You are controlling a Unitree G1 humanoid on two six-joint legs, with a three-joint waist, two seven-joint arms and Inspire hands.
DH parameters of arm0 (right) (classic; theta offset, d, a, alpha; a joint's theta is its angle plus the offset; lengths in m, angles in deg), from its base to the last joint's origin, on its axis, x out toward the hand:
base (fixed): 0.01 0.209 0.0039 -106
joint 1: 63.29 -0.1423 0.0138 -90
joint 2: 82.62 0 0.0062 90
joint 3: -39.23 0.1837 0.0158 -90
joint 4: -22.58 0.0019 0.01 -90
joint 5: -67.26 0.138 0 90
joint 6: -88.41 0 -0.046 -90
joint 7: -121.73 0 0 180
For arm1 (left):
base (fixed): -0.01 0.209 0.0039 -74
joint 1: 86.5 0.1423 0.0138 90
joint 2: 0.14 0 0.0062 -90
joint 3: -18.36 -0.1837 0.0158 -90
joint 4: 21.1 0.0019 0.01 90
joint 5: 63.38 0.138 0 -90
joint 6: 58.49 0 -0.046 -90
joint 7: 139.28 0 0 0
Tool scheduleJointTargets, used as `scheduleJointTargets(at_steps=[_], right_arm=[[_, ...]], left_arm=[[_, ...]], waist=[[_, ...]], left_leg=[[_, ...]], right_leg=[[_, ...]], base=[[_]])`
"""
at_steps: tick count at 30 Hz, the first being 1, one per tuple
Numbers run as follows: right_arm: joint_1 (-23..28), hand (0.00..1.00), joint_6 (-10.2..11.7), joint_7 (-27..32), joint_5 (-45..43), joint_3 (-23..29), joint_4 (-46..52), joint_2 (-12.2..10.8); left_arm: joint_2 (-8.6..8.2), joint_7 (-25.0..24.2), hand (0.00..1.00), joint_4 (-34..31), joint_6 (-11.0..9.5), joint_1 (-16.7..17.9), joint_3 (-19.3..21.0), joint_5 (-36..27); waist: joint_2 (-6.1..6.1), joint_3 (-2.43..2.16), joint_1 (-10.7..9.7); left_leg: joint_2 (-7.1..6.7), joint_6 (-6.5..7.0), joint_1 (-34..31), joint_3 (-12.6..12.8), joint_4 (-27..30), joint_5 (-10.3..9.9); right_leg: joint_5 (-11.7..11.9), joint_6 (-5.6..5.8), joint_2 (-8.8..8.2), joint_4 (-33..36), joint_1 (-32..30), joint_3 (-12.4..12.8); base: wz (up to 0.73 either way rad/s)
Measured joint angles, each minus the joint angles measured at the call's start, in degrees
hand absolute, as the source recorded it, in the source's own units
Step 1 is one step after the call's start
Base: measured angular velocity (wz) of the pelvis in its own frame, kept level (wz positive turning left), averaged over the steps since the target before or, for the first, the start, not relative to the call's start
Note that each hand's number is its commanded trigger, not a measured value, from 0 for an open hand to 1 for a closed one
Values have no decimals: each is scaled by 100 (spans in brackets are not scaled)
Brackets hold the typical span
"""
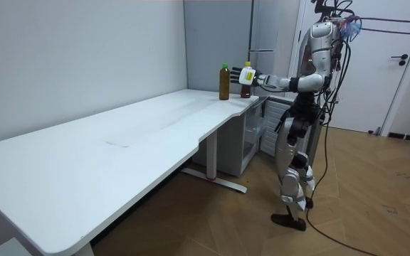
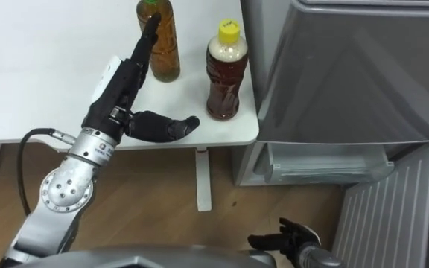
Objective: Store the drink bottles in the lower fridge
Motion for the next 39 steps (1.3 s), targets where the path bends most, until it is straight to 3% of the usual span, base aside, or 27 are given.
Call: scheduleJointTargets(at_steps=[11,18,25,33,39], right_arm=[[21,0,-163,-10,-20,5,158,15],[34,0,-169,-21,-16,8,235,21],[37,0,-136,-18,-65,7,288,57],[71,0,-141,3,-109,9,408,66],[70,0,-146,-4,-106,3,417,76]], left_arm=[[-50,-102,0,33,281,-107,45,1],[-31,-94,0,34,284,-368,41,0],[65,-103,0,58,284,-527,42,0],[145,-175,0,65,293,-655,40,-3],[159,-350,0,69,297,-832,39,-416]], waist=[[11,-7,-29],[45,-22,-114],[143,17,-156],[138,20,-262],[149,23,-260]], left_leg=[[12,1,-57,47,6,-1],[10,2,-42,59,31,1],[7,3,36,66,6,2],[8,8,50,75,8,7],[27,8,99,209,-8,6]], right_leg=[[1,-2,2,5,-15,-7],[2,-3,0,5,-12,11],[2,-3,0,2,0,169],[2,-3,0,7,4,198],[5,-7,7,15,-6,286]], base=[[-1],[0],[-2],[0],[-9]])
